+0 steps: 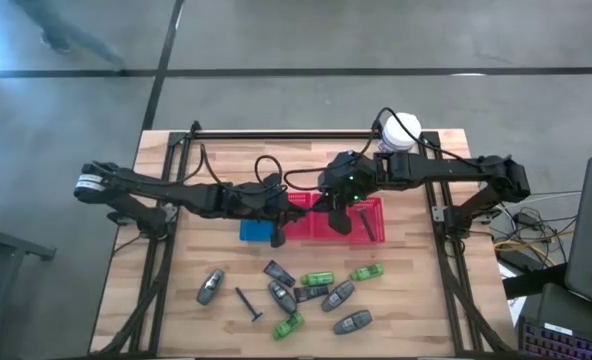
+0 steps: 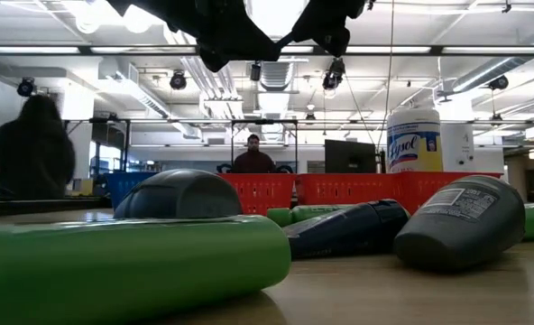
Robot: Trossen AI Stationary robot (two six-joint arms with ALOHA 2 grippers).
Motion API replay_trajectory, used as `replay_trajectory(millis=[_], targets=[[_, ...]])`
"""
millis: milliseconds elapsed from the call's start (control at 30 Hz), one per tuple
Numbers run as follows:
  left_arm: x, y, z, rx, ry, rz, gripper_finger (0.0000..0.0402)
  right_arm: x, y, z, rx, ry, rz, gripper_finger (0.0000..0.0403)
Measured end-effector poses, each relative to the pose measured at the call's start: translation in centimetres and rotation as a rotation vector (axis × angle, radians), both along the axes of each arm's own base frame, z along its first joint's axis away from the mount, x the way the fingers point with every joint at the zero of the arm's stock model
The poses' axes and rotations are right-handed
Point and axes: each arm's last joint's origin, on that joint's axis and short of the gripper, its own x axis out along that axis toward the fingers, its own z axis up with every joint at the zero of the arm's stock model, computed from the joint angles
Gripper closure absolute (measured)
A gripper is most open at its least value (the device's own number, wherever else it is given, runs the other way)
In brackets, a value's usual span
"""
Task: Pick & Place Travel size toiletries
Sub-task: Put the blue razor into the right red bin
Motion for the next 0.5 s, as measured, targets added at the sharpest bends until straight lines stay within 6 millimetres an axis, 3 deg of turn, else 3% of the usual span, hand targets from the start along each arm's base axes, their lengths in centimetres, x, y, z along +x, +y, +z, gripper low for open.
replay_trajectory(millis=[100,300,500], targets=[[0.0,0.0,0.0,-0.005,-0.002,0.004,0.0342,-0.1,0.0,-0.1,-0.014,0.015,-0.021,0.0375],[-0.1,-0.1,-0.2,-0.071,0.018,0.014,0.0261,-0.8,-0.6,-0.8,-0.115,0.125,-0.144,0.0373],[-0.6,0.1,-0.5,-0.131,0.063,0.072,0.0191,-2.9,-0.4,-1.2,-0.131,0.265,-0.405,0.0373]])
